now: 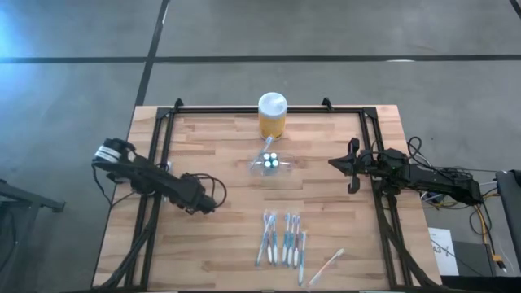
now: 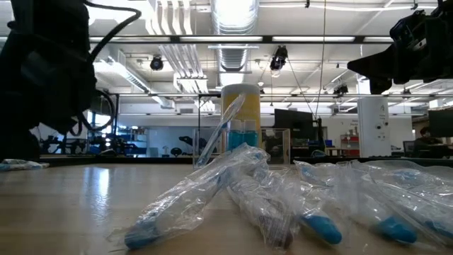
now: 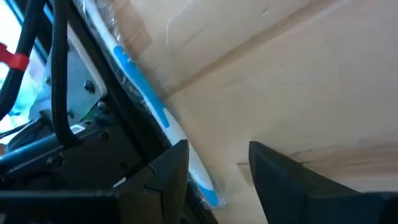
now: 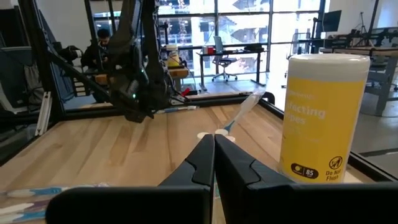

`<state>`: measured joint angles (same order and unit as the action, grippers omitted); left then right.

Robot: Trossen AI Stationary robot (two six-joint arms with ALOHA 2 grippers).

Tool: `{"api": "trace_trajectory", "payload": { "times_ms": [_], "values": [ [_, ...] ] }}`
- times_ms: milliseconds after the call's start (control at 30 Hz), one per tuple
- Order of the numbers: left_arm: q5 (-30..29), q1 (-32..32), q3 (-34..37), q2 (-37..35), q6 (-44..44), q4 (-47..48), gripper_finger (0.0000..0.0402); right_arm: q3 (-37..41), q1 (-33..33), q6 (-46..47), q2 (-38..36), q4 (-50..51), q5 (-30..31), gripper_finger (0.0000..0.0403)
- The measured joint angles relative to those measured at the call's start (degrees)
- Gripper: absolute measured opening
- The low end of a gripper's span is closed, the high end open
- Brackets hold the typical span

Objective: Pick & Place toothbrushing station
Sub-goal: Put the blue toothbrush into the right of the transparent organizer

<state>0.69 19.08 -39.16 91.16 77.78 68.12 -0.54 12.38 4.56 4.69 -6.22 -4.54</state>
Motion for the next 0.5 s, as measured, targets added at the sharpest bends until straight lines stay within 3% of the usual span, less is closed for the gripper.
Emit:
{"api": "trace_trajectory", "payload": {
  "times_ms": [200, 500],
  "values": [
    [1.9, 0.1, -0.1, 3.7, -0.3, 0.5, 0.0139, 0.0, 0.0, 0.3, 0.0, 0.0, 0.0, 0.0008],
    [2.6, 1.1, 1.5, 3.8, -3.2, -1.6, 0.0094, 0.0, 0.0, 1.1, 0.0, 0.0, 0.0, 0.0008]
  ]
}}
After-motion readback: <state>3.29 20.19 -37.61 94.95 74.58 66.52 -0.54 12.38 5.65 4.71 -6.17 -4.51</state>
